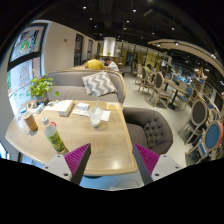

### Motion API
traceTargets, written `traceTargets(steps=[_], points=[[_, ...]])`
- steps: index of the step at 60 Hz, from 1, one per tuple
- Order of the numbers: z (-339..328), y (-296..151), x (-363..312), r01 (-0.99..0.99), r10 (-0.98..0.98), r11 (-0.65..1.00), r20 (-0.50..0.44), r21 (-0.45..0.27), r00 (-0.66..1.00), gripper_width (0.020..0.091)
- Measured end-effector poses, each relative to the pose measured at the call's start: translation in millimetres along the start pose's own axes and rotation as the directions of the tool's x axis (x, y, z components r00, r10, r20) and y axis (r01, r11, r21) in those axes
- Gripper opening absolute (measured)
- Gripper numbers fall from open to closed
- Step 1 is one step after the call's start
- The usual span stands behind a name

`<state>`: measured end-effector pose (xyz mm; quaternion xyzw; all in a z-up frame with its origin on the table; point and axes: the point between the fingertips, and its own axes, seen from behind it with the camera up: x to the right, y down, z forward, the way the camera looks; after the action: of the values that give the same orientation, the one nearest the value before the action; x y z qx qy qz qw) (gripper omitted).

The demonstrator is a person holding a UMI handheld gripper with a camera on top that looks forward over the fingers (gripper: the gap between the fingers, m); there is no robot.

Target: Pour water

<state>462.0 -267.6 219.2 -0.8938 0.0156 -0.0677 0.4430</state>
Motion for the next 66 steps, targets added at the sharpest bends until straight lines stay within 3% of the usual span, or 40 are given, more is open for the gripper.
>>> traceTargets(steps=[14,32,49,59,64,66], points=[[-11,44,-38,-0.006,0.006,1.0,0.014,-0.029,1.0,0.0854],[3,88,-170,-0.067,0.072,0.997,0.116,-0.05,0.991,0.0858],[93,51,-260,-0.15,0.138,0.987,0.171,0.059,0.976,0.0861],[149,42,-272,-0.18,0.165,0.978,0.135,0.106,0.977,0.0849],[169,38,-271,-0.158,0.143,0.977,0.111,0.142,0.984,0.0791],[175,37,-276,-0.15,0.133,0.977,0.113,0.149,0.985,0.0712]])
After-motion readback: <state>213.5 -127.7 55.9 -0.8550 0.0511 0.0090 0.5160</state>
